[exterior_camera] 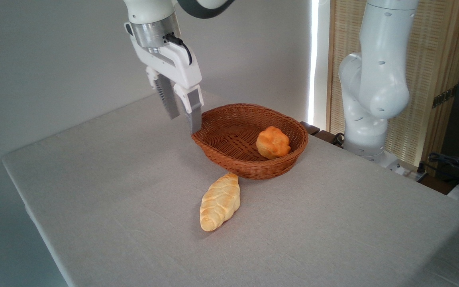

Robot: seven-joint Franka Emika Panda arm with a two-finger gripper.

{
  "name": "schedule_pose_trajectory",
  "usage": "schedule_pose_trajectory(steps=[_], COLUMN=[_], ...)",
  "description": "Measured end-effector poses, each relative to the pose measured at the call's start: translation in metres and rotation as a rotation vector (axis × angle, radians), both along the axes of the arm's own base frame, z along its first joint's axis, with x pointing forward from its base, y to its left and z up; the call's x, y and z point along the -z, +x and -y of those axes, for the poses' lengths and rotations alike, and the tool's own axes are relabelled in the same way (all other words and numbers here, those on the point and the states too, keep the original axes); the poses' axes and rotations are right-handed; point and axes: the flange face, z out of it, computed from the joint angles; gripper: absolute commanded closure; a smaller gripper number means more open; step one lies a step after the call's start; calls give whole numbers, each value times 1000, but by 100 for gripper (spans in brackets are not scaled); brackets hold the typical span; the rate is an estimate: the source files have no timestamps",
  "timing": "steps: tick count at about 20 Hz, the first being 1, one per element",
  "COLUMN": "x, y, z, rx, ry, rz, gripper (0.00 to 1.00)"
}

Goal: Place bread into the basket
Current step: 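Open the gripper to drop the roll, then raise the gripper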

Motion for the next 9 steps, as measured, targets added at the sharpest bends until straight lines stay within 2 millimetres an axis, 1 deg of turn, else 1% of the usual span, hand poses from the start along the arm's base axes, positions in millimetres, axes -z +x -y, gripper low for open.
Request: schedule_pose_trajectory(steps=[2, 4, 7, 9], x=[-5, -6, -6, -6], y=[18, 29, 37, 39], z=[-28, -52, -84, -99], rx=[-58, -74, -48, -57], ry=[-18, -16, -11, -10], rz=[79, 118, 139, 143], gripper=[0, 0, 0, 0])
